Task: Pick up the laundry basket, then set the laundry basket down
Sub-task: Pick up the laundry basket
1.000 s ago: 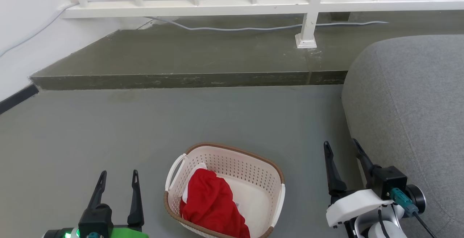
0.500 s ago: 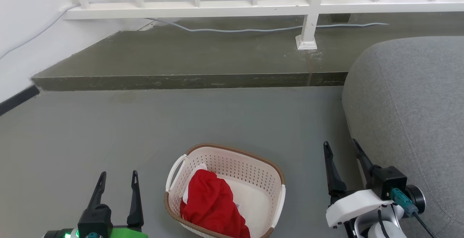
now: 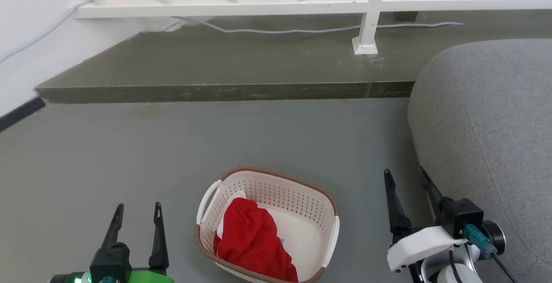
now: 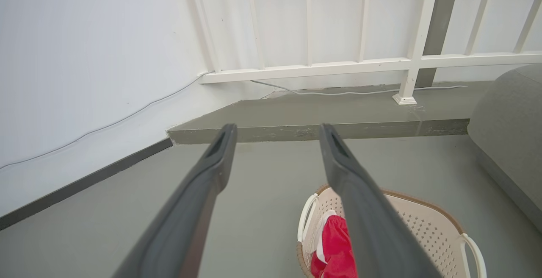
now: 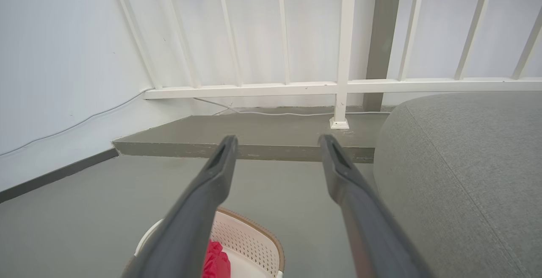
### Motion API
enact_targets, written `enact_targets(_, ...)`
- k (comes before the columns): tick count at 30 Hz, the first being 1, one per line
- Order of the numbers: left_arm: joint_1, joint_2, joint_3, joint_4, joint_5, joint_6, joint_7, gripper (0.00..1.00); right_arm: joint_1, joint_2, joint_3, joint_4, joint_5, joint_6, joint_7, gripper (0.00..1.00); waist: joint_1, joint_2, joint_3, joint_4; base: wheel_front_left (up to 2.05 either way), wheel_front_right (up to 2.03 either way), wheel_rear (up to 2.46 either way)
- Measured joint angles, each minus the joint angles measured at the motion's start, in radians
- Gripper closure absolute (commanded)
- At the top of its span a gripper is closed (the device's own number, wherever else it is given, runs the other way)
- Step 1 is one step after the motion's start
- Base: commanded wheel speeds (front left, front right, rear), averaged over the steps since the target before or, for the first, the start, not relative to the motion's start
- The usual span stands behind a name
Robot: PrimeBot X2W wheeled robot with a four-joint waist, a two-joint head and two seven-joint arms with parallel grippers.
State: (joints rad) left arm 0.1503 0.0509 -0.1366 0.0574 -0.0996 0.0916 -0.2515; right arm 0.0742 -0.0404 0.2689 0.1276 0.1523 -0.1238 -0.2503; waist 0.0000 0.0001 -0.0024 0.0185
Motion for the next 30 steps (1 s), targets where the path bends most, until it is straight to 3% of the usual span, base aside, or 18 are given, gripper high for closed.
enact_targets(11,-0.011,0.000,0.001,0.001,-0.002,-0.007,0.000,0.00,-0.016,0.000,-0.007,-0.020,0.001,0.000,0.000,0.00,0.0000,0.0000,0.101,-0.011,0.00,0.00,0.00)
enact_targets(30,-0.231,0.000,-0.002,0.116,-0.001,-0.039,0.000,0.00,-0.185,-0.003,-0.041,-0.035,-0.023,0.000,0.000,0.00,0.0000,0.0000,0.358,-0.037,0.00,0.00,0.00)
